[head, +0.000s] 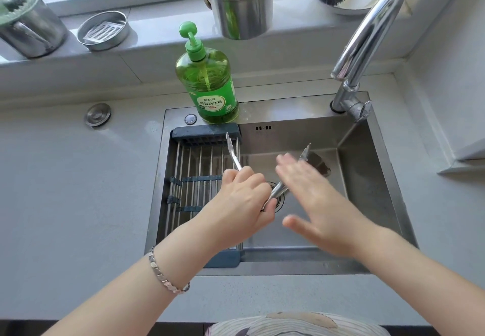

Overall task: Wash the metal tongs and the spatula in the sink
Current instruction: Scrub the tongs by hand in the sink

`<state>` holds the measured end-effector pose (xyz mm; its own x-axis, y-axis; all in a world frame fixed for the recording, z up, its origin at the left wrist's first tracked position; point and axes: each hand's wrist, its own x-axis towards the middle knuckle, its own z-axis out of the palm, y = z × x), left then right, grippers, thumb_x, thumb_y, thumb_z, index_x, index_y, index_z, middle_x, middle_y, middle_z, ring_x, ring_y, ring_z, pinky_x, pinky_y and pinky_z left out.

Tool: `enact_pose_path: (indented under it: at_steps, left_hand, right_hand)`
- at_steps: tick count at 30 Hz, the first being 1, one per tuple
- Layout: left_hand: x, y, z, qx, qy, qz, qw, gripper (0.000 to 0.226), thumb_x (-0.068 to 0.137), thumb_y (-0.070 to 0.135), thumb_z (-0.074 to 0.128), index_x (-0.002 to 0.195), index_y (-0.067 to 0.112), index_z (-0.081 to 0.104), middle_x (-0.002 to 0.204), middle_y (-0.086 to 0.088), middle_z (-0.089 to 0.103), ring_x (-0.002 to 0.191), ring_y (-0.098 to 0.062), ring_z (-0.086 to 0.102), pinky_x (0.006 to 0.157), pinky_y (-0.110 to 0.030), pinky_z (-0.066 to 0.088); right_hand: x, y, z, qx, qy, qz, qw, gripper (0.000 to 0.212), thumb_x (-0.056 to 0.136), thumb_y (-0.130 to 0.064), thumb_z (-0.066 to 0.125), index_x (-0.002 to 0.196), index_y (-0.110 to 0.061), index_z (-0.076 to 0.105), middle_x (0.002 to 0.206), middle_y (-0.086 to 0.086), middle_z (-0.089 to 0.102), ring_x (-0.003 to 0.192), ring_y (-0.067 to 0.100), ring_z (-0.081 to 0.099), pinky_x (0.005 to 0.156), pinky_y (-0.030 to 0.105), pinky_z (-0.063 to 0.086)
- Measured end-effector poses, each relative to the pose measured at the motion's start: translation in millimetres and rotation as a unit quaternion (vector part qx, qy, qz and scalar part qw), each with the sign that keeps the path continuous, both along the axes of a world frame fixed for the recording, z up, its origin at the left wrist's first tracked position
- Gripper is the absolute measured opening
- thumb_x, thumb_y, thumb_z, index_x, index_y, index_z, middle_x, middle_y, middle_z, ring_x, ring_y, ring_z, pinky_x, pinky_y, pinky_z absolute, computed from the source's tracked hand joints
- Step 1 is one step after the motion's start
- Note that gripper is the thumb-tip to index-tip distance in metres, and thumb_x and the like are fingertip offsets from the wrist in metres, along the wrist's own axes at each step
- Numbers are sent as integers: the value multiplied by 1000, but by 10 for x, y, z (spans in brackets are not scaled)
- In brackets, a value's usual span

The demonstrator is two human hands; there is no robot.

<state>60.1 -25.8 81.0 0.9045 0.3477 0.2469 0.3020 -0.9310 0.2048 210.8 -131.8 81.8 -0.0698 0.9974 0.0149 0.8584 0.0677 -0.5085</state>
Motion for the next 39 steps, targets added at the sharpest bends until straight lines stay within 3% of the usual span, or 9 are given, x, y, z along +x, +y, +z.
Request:
enact_pose_path:
  at_steps: [13, 16, 21, 23, 25, 28, 33, 36, 39]
  left_hand:
    - [-67, 2, 60, -80, 5, 2, 997, 29, 90, 25, 37, 62, 15, 39, 67, 2, 34, 71, -16, 28, 67, -29, 23]
    - [-47, -32, 88, -120, 0, 7, 993, 26, 90, 25, 34, 65, 18, 32, 68, 4, 31, 70, -15, 27, 65, -28, 19]
    - [-68, -42, 27, -90, 1, 12, 996, 29, 89, 24, 37, 61, 15, 38, 66, 4, 34, 71, -16, 30, 67, -30, 25]
    - [-65, -50, 7, -34, 8, 0, 999, 30, 86, 24, 40, 59, 13, 44, 63, 0, 41, 69, -19, 38, 68, -33, 29]
    - [-47, -47, -19, 37, 28, -39, 998, 28, 83, 24, 42, 58, 13, 50, 62, 0, 48, 63, -22, 48, 70, -33, 32]
    - [-2, 0, -56, 120, 57, -136, 982, 24, 79, 24, 45, 62, 16, 60, 68, 1, 57, 69, -21, 57, 75, -32, 35]
    - [59, 120, -210, 96, -33, -119, 988, 21, 79, 18, 53, 100, 17, 56, 129, -9, 42, 129, -28, 37, 111, -39, 29]
    - [83, 12, -105, -198, -14, 29, 980, 65, 82, 18, 58, 138, 26, 26, 146, 3, 17, 139, -20, 24, 115, -16, 21]
    - [209, -113, 47, -620, 77, 206, 753, 74, 83, 20, 69, 143, 21, 25, 135, -4, 46, 100, -12, 64, 85, -24, 55]
  right_hand:
    - [189, 35, -164, -8, -46, -19, 999, 99, 83, -76, 2, 146, -1, 12, 155, 12, 12, 143, 13, 1, 116, 32, 4]
    - [262, 35, -200, -41, -21, -76, 996, 102, 72, -84, -5, 143, -11, -9, 155, 1, -10, 141, 1, -19, 117, 23, -8]
    - [84, 16, -230, -50, 100, -73, 991, 96, 75, -81, 3, 144, -15, -7, 150, -13, -13, 138, -7, -19, 111, 9, -12]
    - [151, 101, -235, -103, 242, -230, 937, 84, 86, -67, 20, 149, -12, 13, 150, -15, 6, 142, -2, 2, 113, 13, 2]
    - [242, 206, -247, -133, 452, -390, 791, 46, 96, -37, 43, 127, -4, 51, 133, 3, 49, 122, 21, 51, 106, 28, 37]
    - [325, 299, -228, -171, 657, -448, 582, 14, 93, -9, 54, 91, 5, 53, 90, 25, 61, 65, 26, 70, 65, 30, 59]
    - [402, 338, -263, -159, 671, -522, 503, 11, 94, 9, 42, 101, 8, 50, 64, 21, 65, 42, 20, 66, 45, 30, 57]
    - [369, 356, -279, -126, 658, -556, 492, 22, 99, -3, 38, 80, 3, 49, 74, 19, 59, 38, 16, 63, 45, 29, 55]
    - [249, 405, -248, -108, 631, -561, 524, 33, 101, -16, 35, 75, -1, 49, 71, 17, 59, 36, 14, 61, 42, 25, 53]
